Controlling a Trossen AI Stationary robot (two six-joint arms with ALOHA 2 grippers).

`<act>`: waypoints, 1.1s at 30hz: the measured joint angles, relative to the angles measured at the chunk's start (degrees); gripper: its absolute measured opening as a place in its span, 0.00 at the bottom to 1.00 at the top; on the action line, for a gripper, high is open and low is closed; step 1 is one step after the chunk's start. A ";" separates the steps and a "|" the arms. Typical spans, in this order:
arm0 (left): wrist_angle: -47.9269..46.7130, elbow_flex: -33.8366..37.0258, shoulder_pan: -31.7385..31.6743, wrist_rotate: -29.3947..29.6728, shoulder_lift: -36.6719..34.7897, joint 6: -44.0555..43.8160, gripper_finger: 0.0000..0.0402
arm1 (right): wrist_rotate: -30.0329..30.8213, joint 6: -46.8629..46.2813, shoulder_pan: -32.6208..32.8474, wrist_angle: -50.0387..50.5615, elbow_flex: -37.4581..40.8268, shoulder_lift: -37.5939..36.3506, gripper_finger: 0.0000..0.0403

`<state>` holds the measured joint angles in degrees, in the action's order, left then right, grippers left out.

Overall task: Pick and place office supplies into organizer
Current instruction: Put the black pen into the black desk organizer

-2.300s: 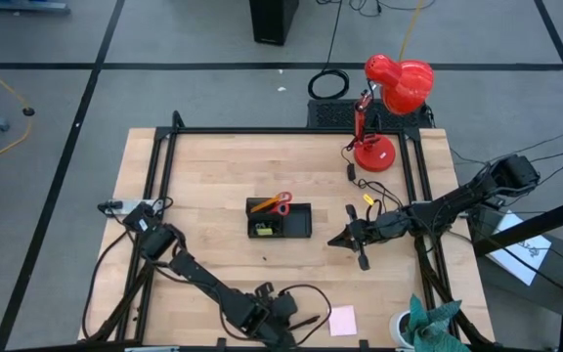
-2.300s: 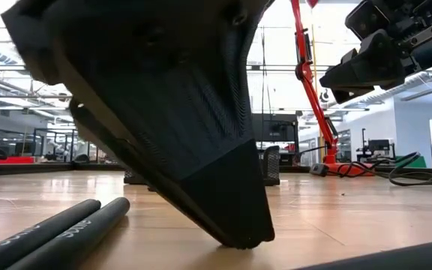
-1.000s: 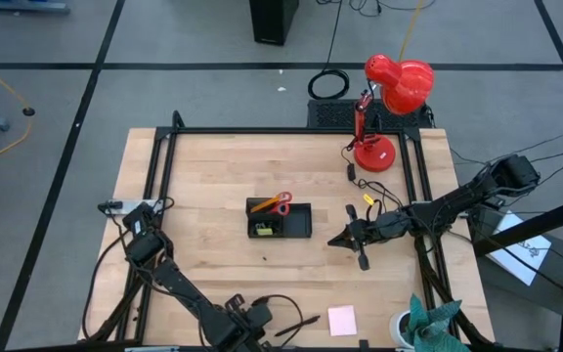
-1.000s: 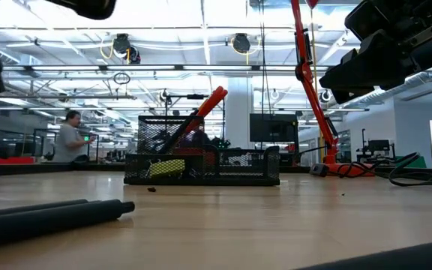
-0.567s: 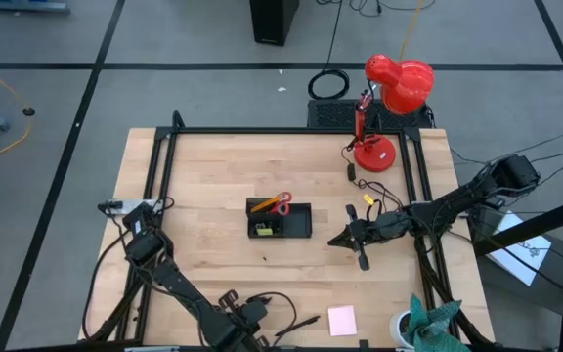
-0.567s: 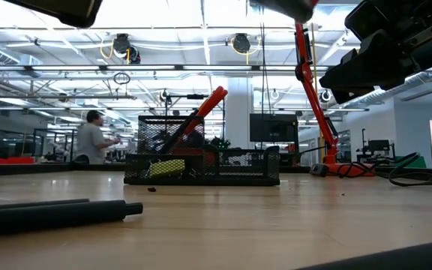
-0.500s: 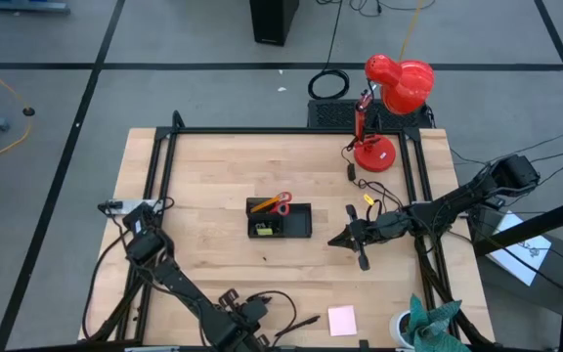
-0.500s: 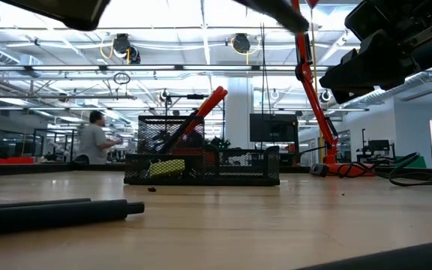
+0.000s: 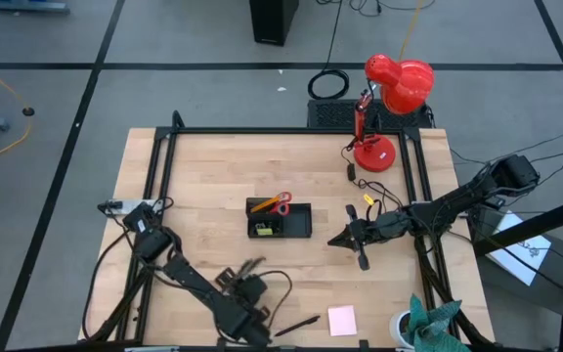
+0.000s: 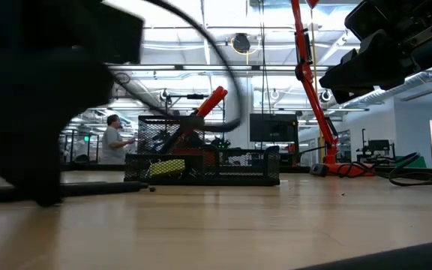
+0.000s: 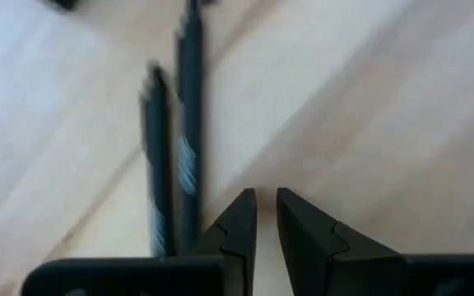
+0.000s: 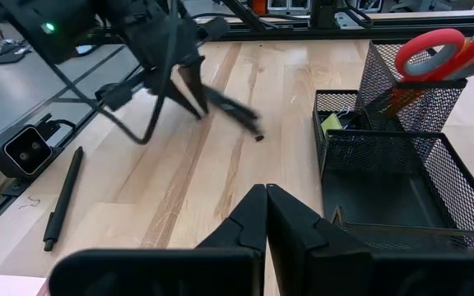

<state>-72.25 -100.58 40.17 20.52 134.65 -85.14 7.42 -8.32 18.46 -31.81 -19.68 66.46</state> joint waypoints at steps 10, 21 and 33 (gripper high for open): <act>-2.67 0.12 0.03 -1.21 0.03 -0.61 0.15 | 0.02 0.00 0.00 0.17 0.00 0.00 0.01; -2.10 -3.81 -2.02 2.29 -6.66 6.09 0.15 | 0.02 0.00 0.01 -0.04 0.00 -0.02 0.01; -6.18 -3.71 -11.28 -3.17 -10.54 24.99 0.16 | -0.11 0.00 0.02 0.81 0.00 -0.02 0.01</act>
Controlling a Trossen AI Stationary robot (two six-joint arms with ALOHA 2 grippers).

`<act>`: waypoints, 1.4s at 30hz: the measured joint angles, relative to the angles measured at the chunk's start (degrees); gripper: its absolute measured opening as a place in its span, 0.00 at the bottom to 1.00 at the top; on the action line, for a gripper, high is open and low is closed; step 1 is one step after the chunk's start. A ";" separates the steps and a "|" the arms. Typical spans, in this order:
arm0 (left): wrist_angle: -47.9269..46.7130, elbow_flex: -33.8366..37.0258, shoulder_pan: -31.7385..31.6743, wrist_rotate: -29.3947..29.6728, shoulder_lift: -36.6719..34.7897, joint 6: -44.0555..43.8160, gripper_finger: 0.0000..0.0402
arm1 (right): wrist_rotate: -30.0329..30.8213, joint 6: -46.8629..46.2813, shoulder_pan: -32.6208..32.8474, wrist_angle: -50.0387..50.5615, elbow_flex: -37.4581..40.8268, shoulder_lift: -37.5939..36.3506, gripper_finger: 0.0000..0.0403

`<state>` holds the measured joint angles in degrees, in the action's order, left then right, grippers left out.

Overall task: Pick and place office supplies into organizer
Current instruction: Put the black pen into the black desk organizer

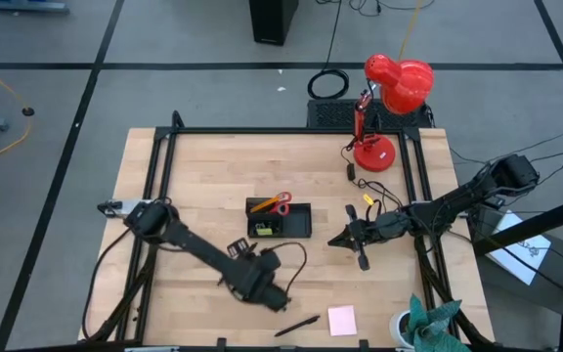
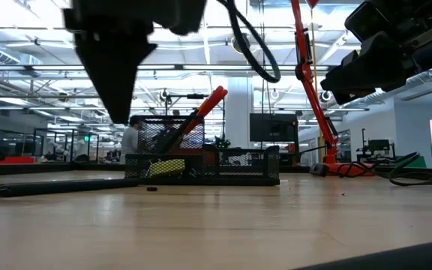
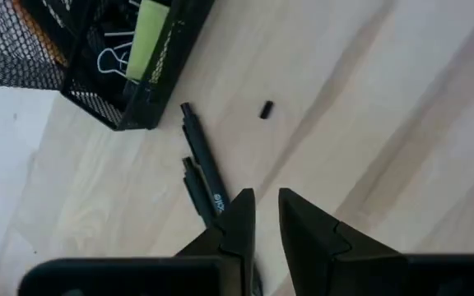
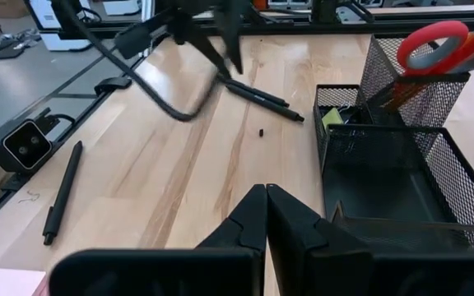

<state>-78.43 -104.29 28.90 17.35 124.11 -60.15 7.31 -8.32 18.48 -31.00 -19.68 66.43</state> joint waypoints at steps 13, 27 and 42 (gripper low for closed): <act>-0.22 2.93 -10.21 -5.71 -0.16 9.23 0.50 | -0.09 0.02 0.00 0.08 0.00 0.00 0.01; 8.74 13.22 -12.22 -10.24 -0.31 13.36 0.60 | -0.02 0.17 0.00 -0.26 0.00 0.00 0.01; 20.55 19.78 -11.53 -12.40 -0.94 17.22 0.50 | 0.07 0.22 0.00 -0.42 0.00 0.00 0.01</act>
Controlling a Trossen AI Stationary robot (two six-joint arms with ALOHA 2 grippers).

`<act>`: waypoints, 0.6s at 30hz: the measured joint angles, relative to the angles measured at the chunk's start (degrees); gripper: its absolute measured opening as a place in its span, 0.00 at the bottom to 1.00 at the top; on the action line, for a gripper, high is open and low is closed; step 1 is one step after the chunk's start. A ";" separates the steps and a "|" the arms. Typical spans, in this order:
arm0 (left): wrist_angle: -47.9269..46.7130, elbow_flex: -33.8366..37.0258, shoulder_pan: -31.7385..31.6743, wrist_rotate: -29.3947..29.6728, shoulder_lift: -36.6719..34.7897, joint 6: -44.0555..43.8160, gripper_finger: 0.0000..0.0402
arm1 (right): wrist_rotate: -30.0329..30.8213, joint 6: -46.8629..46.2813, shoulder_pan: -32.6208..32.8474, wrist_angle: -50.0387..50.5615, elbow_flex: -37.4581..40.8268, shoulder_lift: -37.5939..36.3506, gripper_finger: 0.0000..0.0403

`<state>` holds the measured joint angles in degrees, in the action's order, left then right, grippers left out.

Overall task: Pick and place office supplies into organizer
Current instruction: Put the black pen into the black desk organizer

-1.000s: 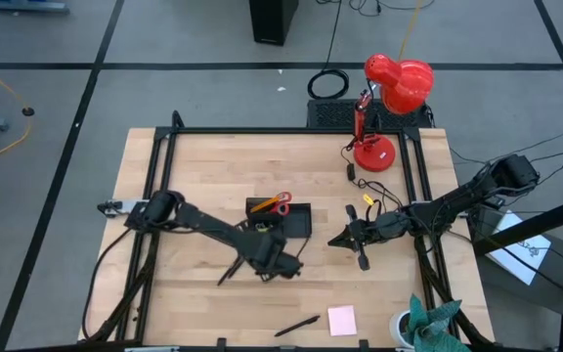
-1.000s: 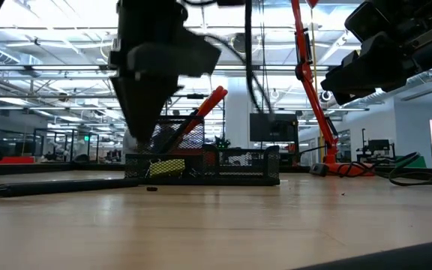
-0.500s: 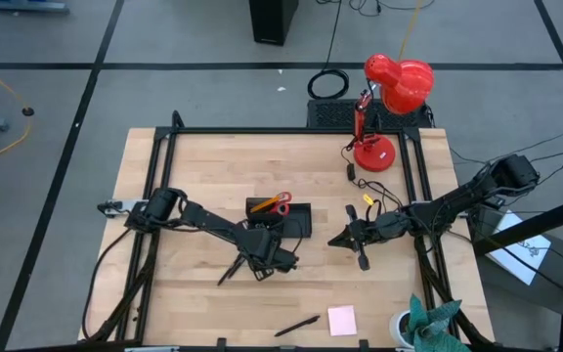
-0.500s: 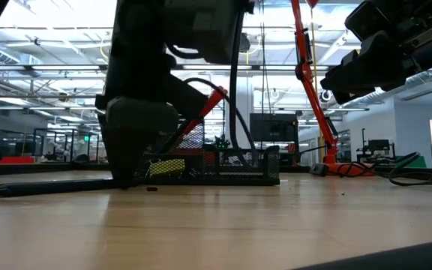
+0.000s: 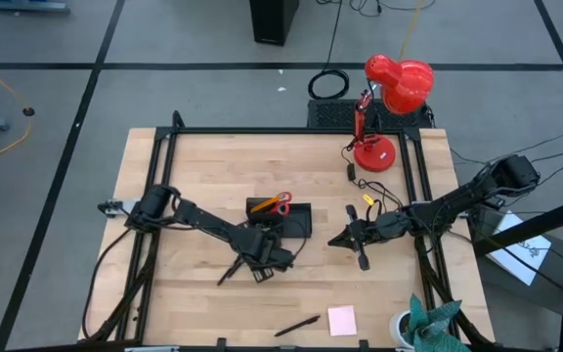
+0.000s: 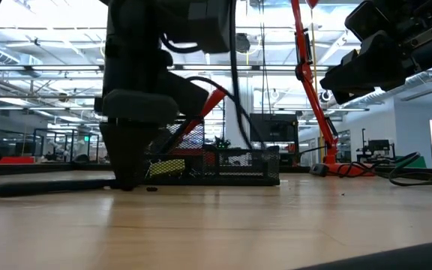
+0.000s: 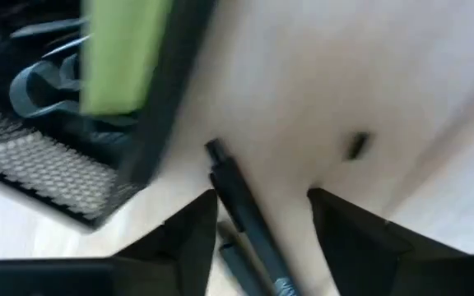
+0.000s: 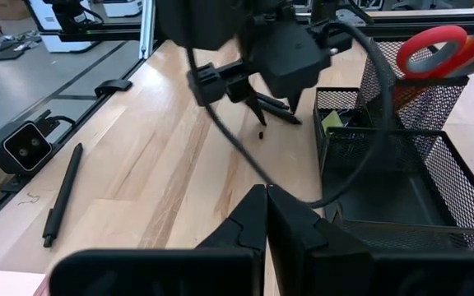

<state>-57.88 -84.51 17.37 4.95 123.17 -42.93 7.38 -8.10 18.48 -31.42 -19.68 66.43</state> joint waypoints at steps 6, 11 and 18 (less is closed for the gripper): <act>2.53 0.00 1.55 -2.07 0.08 0.84 0.22 | 0.00 0.00 0.00 0.07 0.00 0.00 0.01; 3.58 0.09 2.85 -1.55 0.11 0.66 0.04 | -0.02 0.00 0.00 0.17 0.00 0.00 0.01; 4.24 -0.02 4.67 0.79 0.14 0.37 0.13 | 0.00 0.00 0.00 0.20 0.00 0.00 0.01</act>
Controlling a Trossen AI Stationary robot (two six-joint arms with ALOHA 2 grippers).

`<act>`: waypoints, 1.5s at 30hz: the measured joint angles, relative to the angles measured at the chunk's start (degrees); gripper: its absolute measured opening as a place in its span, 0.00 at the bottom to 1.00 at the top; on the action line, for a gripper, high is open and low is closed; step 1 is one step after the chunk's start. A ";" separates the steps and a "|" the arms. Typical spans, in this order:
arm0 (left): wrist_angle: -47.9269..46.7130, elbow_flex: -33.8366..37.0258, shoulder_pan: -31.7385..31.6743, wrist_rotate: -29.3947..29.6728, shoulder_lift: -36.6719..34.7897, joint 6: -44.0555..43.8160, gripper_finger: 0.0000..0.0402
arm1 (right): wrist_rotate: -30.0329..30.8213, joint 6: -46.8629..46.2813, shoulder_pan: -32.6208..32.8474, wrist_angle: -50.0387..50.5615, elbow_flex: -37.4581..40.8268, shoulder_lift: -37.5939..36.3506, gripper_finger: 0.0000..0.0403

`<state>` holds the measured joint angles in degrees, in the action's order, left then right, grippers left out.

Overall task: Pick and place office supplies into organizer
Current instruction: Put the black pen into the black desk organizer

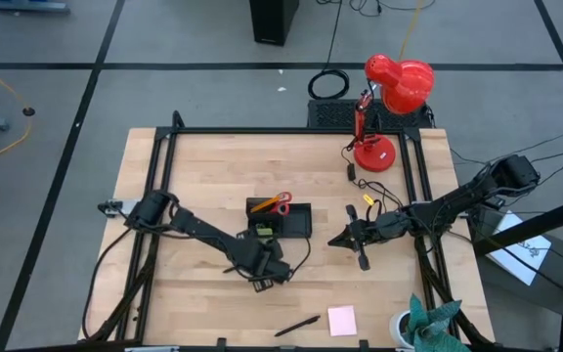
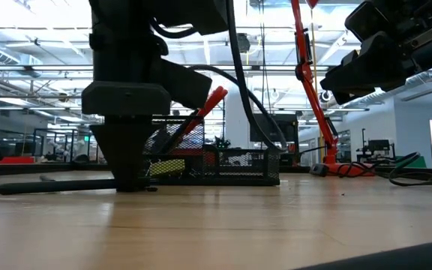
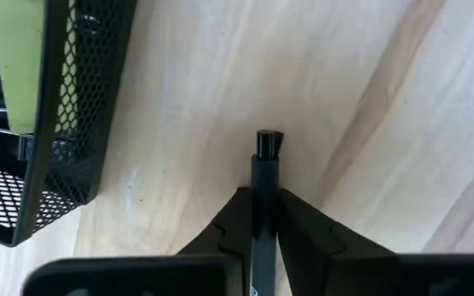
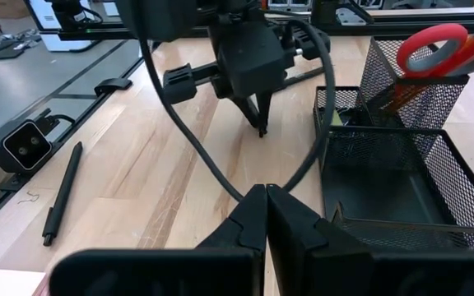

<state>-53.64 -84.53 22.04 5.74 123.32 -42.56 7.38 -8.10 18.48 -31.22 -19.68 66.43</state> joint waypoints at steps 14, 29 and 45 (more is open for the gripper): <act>10.84 -3.10 5.06 24.49 -10.83 8.10 0.07 | 0.00 -0.02 0.00 -0.22 0.00 0.00 0.01; 15.22 -3.12 2.50 41.22 -25.31 30.86 0.07 | -0.15 -1.38 0.02 -0.69 -0.04 0.02 0.01; 61.27 31.17 -11.06 19.16 -42.92 45.71 0.06 | -1.64 -1.47 0.39 -0.52 -0.02 0.02 0.01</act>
<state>7.63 -53.37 10.98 24.90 80.40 3.15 5.74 -9.57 18.87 -31.75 -19.70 66.46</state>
